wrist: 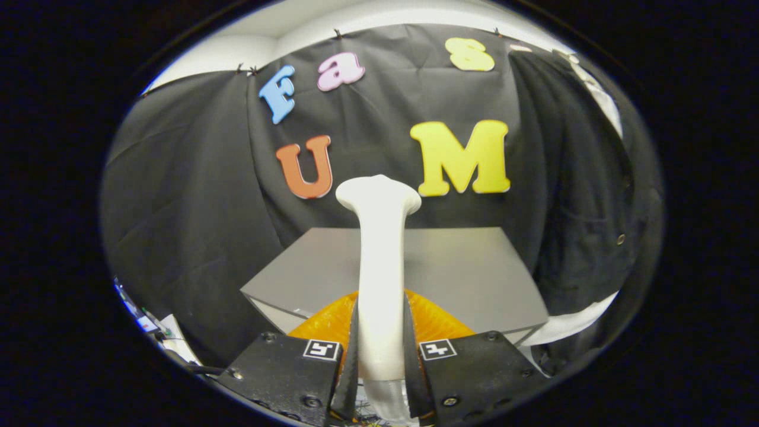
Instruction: Iron the clothes twice with a garment steamer, once on the left side and once on the right side.
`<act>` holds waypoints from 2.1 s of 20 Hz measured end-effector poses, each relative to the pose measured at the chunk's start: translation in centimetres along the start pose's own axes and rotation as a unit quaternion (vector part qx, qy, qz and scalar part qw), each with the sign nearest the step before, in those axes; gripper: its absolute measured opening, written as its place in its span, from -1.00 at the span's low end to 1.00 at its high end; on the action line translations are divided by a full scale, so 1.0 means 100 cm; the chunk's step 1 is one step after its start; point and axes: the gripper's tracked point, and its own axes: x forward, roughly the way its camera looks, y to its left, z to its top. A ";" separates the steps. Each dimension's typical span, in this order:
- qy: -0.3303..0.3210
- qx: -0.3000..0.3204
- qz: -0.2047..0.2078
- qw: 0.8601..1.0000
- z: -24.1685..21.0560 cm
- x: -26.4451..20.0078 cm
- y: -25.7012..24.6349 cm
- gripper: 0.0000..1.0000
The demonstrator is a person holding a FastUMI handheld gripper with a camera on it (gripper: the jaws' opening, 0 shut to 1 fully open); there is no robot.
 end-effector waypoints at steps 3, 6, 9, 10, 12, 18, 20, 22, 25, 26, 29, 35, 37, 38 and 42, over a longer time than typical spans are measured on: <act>-0.054 0.004 -0.012 0.998 0.026 -0.071 -0.029 -0.28; -0.102 0.013 -0.035 0.994 0.052 -0.138 -0.069 -0.29; -0.143 0.011 -0.077 0.987 0.075 -0.188 -0.125 -0.29; -0.151 0.017 -0.087 0.985 0.082 -0.203 -0.142 -0.29; -0.160 0.024 -0.112 0.981 0.095 -0.221 -0.180 -0.29; -0.156 0.029 -0.135 0.978 0.122 -0.198 -0.251 -0.29; -0.149 0.031 -0.125 0.980 0.135 -0.175 -0.262 -0.29; -0.147 0.026 -0.119 0.982 0.149 -0.154 -0.273 -0.29; -0.143 0.010 -0.116 0.983 0.159 -0.126 -0.282 -0.29; -0.140 0.006 -0.117 0.983 0.159 -0.119 -0.284 -0.29; -0.141 -0.013 -0.124 0.982 0.156 -0.107 -0.290 -0.28; -0.118 -0.020 -0.136 0.983 0.124 -0.106 -0.299 -0.29; -0.105 -0.015 -0.139 0.985 0.108 -0.105 -0.301 -0.29; -0.099 -0.014 -0.141 0.985 0.100 -0.105 -0.302 -0.28; -0.078 -0.009 -0.151 0.985 0.074 -0.106 -0.310 -0.29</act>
